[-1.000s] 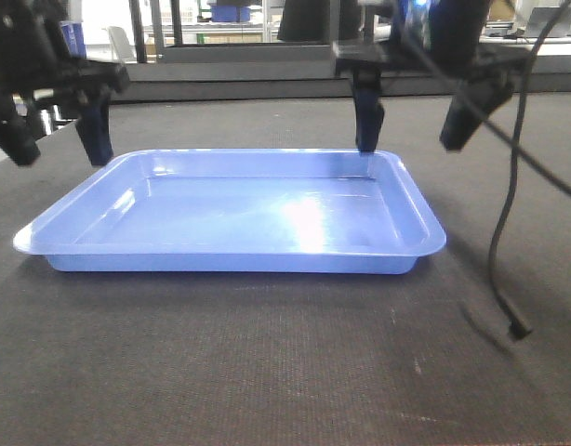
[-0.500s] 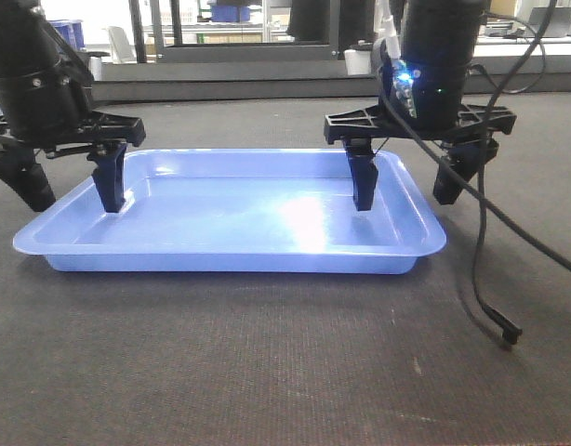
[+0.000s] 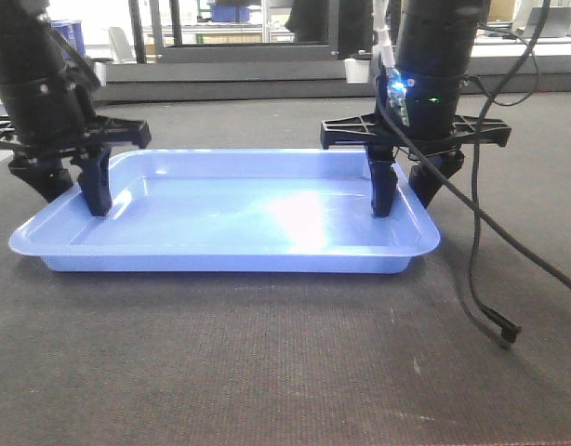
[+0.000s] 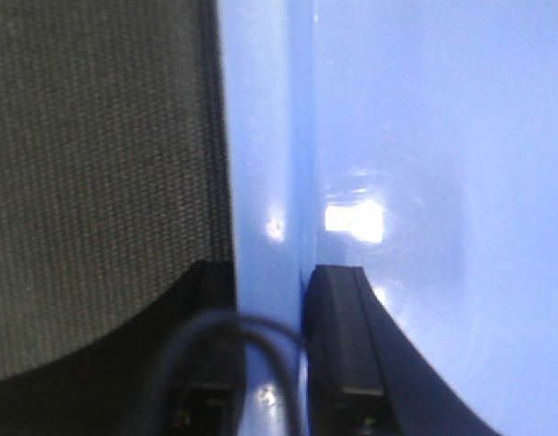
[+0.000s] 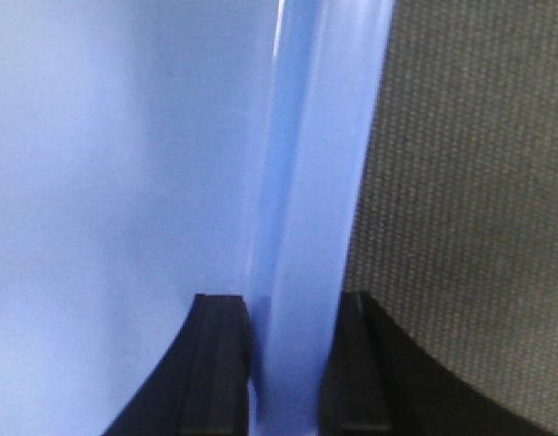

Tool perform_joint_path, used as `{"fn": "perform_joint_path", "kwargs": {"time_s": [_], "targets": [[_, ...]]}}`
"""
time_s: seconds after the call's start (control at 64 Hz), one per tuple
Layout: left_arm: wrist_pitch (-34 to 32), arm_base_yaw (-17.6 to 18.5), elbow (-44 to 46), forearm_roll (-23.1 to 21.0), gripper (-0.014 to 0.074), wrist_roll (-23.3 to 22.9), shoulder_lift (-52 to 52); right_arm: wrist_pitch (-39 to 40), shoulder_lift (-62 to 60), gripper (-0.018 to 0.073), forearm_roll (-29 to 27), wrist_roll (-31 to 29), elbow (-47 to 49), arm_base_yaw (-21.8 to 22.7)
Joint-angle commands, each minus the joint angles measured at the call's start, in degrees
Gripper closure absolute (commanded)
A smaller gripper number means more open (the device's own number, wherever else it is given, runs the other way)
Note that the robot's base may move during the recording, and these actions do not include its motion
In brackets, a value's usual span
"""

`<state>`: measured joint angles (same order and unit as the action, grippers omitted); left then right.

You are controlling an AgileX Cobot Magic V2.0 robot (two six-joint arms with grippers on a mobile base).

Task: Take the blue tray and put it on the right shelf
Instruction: 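Close both grippers on the tray rims, one on each side, then lift the tray off the table with both grippers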

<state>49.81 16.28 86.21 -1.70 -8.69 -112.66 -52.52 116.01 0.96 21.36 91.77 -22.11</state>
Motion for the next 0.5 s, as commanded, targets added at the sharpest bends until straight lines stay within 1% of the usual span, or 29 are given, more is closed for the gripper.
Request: {"fn": "perform_joint_path", "kwargs": {"time_s": [0.0, 0.172, 0.359, 0.422, 0.484], "targets": [[1.1, 0.33, 2.43, 1.24, 0.0629, 0.12, 3.11, -0.74, -4.08, 0.0503, 1.23, -0.77, 1.78, -0.01], [7.86, 0.46, 7.02, 1.04, 0.064, 0.12, 4.8, -1.1, -8.36, 0.0503, 1.28, -0.77, 1.66, 0.04], [11.39, 1.09, 7.72, 0.97, 0.064, 0.12, 11.92, -3.26, -16.16, 0.0503, 1.35, -0.77, 1.66, 0.04], [13.85, 1.18, 7.72, 1.09, 0.064, 0.12, 14.81, -4.55, -18.66, 0.0503, 3.13, -0.77, 1.47, -0.17], [15.63, 1.42, 7.61, 1.7, 0.064, 0.12, 17.37, -6.74, -21.3, 0.0503, 6.42, -0.77, 1.38, -0.9]]}}
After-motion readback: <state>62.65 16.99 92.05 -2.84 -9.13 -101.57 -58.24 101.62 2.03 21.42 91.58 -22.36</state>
